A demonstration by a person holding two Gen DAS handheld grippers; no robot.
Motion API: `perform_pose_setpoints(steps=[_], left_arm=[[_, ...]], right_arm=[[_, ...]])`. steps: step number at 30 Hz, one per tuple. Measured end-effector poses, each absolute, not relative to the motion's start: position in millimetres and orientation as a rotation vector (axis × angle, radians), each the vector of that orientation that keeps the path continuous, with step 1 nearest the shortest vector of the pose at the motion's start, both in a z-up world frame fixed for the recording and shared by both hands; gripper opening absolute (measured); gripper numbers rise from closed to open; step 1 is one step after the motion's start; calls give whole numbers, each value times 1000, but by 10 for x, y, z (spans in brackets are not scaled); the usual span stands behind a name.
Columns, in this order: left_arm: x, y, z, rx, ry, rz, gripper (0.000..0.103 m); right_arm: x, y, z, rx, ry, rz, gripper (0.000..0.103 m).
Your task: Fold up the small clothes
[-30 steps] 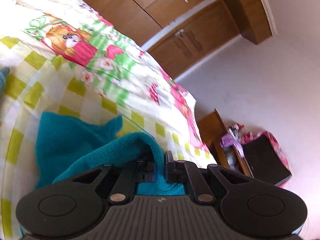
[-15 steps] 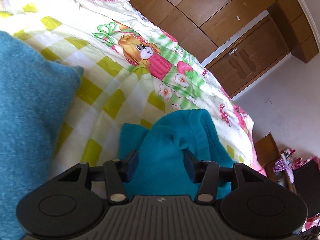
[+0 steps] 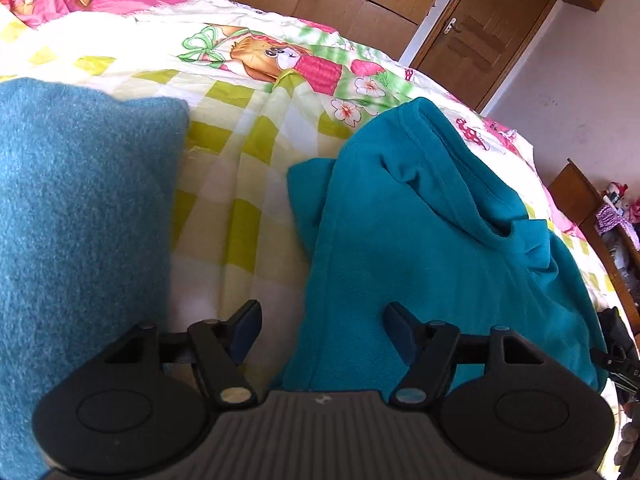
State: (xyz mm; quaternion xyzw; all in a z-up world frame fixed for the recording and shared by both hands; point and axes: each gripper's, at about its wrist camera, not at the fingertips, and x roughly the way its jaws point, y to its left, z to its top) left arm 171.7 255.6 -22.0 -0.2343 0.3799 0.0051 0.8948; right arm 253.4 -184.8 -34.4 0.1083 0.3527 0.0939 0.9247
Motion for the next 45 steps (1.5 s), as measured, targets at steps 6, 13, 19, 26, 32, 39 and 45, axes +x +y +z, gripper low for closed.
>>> perform_pose_setpoints(steps=[6, 13, 19, 26, 32, 39, 45], left_arm=[[1548, 2417, -157, -432, 839, -72, 51], [1508, 2330, -222, -389, 852, -58, 47], [1498, 2368, -165, -471, 868, -50, 24], [819, 2080, 194, -535, 879, -187, 24], [326, 1860, -360, -554, 1093, -74, 30], [367, 1824, -28, -421, 971, -12, 51], [576, 1887, 297, -270, 837, 59, 56]], right_arm=[[2487, -1934, -431, 259, 825, 252, 31], [2424, -2037, -418, 280, 833, 295, 28], [2598, -2036, -489, 369, 885, 307, 6], [1795, -2223, 166, 291, 865, 431, 5], [1395, -2497, -391, 195, 1067, 263, 6], [1259, -2515, -143, 163, 905, 201, 31], [1467, -2257, 208, -9, 673, 260, 32]])
